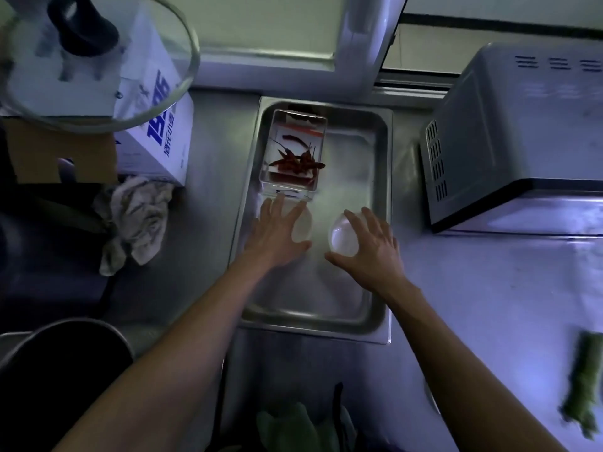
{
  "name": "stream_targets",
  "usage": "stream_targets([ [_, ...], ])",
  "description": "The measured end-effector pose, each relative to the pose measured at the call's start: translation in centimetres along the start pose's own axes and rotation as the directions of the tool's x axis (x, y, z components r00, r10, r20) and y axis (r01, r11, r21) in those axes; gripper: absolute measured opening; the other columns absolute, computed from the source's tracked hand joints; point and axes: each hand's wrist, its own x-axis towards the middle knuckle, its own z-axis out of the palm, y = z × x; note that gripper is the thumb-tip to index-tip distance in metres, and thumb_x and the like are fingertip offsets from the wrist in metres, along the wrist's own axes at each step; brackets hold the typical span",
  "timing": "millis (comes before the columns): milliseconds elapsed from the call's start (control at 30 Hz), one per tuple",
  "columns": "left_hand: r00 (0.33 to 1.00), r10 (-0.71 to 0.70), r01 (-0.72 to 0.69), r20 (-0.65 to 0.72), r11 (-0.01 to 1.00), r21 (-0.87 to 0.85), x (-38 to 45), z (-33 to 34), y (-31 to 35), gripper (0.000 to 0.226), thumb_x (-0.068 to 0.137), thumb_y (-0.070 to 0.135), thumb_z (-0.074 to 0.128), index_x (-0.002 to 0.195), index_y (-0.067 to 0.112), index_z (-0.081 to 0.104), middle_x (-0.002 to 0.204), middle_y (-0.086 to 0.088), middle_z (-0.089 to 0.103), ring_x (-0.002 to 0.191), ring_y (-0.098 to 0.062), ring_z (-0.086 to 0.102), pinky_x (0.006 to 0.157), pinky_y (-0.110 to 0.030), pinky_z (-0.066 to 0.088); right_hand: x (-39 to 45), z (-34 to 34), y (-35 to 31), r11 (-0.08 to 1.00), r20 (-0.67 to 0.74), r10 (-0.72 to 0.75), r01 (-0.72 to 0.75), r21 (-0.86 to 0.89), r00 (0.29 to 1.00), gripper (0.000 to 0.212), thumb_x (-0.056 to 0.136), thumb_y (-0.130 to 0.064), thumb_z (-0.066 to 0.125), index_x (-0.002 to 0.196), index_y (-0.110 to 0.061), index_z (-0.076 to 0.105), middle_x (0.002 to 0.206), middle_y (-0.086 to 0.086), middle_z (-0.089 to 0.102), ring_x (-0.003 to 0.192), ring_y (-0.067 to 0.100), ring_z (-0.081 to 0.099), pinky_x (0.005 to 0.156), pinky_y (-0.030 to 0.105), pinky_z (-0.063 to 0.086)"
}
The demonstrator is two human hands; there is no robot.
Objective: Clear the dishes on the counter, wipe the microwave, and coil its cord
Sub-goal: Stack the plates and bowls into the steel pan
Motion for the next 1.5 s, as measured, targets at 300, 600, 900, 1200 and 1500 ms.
stream_targets([
  [300, 0.999, 0.011, -0.010, -0.035, 1.000, 0.021, 2.2, 1.0, -0.5, 0.096, 0.073, 0.062, 0.068, 0.150, 0.044, 0.014, 0.161, -0.007, 0.009, 0.147, -0.038, 0.011, 0.108, -0.065, 0.029, 2.2, 1.5, 1.0, 1.000, 0.041, 0.005, -0.006, 0.007, 0.999, 0.096, 0.075, -0.065, 0.072, 0.152, -0.038, 0.023, 0.165, 0.000, 0.016, 0.149, 0.029, 0.017, 0.116, 0.052, 0.024],
  [600, 0.999, 0.039, -0.037, -0.033, 0.998, 0.044, 3.4, 0.7, -1.3, 0.095, 0.072, 0.060, 0.068, 0.149, 0.045, 0.014, 0.160, -0.007, 0.009, 0.147, -0.039, 0.008, 0.103, -0.067, 0.032, 2.8, 2.1, 0.9, 1.000, 0.016, -0.025, 0.025, -0.006, 1.000, 0.094, 0.074, -0.065, 0.072, 0.150, -0.038, 0.025, 0.163, 0.001, 0.019, 0.146, 0.031, 0.020, 0.114, 0.052, 0.026],
  [900, 0.999, 0.039, -0.041, 0.027, 0.998, 0.048, 3.2, 0.8, -2.3, 0.096, 0.076, 0.070, 0.063, 0.153, 0.041, 0.012, 0.164, -0.007, 0.001, 0.151, -0.035, -0.001, 0.110, -0.065, 0.024, 3.2, 2.8, 0.2, 0.997, 0.061, -0.049, 0.053, -0.059, 0.997, 0.097, 0.074, -0.069, 0.069, 0.152, -0.037, 0.020, 0.165, 0.001, 0.012, 0.148, 0.031, 0.015, 0.112, 0.057, 0.029],
  [1200, 0.968, 0.095, -0.093, -0.233, 0.995, 0.022, -0.4, -2.8, -3.6, 0.055, 0.094, 0.038, 0.056, 0.144, 0.021, 0.041, 0.153, -0.008, 0.036, 0.144, -0.032, 0.028, 0.106, -0.054, 0.038, 5.0, 2.4, -2.9, 0.987, 0.038, -0.144, 0.146, -0.072, 0.989, 0.095, 0.076, -0.064, 0.071, 0.152, -0.033, 0.024, 0.164, 0.004, 0.012, 0.148, 0.033, 0.014, 0.114, 0.057, 0.025],
  [1500, 0.920, -0.002, -0.031, -0.393, 0.997, -0.078, -2.6, -4.6, -7.7, 0.040, 0.088, 0.025, 0.048, 0.124, 0.011, 0.057, 0.122, -0.013, 0.061, 0.114, -0.036, 0.053, 0.089, -0.054, 0.050, 7.5, 5.4, -8.8, 0.947, 0.031, -0.294, 0.296, -0.129, 0.955, 0.094, 0.076, -0.065, 0.070, 0.152, -0.033, 0.027, 0.163, 0.008, 0.018, 0.147, 0.035, 0.017, 0.114, 0.054, 0.025],
])
